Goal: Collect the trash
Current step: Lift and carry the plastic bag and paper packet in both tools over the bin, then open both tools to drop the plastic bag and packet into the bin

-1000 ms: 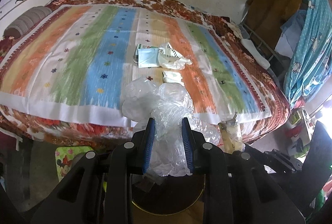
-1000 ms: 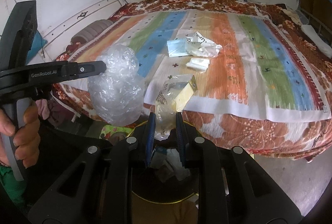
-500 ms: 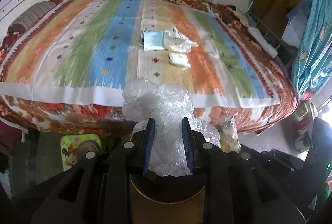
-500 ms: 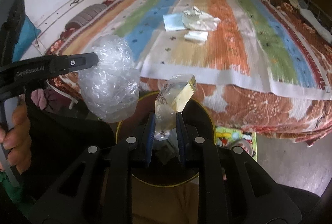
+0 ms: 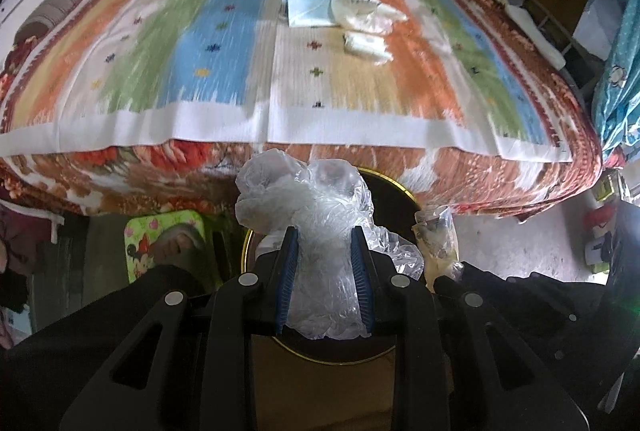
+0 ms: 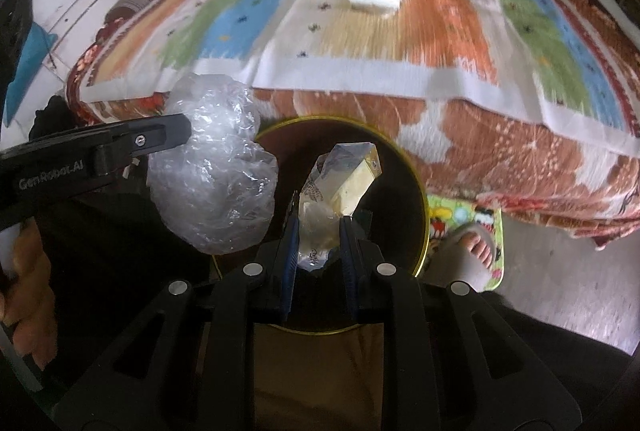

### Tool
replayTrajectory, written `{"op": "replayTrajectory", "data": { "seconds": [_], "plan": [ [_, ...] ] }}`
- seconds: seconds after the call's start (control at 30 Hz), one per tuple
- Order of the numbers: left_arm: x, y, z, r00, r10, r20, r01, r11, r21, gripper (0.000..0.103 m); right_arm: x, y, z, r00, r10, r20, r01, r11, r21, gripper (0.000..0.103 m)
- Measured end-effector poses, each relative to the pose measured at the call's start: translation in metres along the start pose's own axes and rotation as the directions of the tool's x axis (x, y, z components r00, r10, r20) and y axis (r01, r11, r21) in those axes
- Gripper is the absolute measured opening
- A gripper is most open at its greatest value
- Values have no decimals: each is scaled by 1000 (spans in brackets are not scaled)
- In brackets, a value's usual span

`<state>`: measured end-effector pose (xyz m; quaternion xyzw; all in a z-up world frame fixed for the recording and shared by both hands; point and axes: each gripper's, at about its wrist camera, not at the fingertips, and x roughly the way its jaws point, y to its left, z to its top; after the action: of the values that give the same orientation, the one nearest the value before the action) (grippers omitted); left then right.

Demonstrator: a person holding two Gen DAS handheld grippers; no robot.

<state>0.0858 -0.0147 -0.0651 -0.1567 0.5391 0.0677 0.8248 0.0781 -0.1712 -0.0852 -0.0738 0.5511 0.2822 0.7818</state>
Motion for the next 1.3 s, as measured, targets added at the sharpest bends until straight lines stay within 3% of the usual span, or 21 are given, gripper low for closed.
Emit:
{"op": "replayTrajectory", "data": {
  "seconds": [0.57, 0.67, 0.73, 1.1, 1.3],
  "plan": [
    [49, -4, 6, 991, 58, -120, -60, 998, -13, 27, 48, -20, 9, 992, -11, -127, 25, 994, 103, 21],
    [55, -3, 8, 990, 37, -138, -42, 999, -29, 34, 54, -24, 10, 990, -1, -139, 20, 991, 134, 29],
    [58, 0, 10, 989, 36, -143, -43, 998, -48, 39, 56, -29, 12, 990, 4, -140, 20, 985, 169, 46],
    [45, 16, 19, 996, -1, -91, -12, 990, -141, 42, 50, -33, 16, 994, 20, -110, 2, 981, 193, 52],
    [35, 26, 28, 998, -30, -50, 19, 980, -199, 50, 38, -32, 22, 998, 16, -57, -5, 983, 184, 57]
  ]
}}
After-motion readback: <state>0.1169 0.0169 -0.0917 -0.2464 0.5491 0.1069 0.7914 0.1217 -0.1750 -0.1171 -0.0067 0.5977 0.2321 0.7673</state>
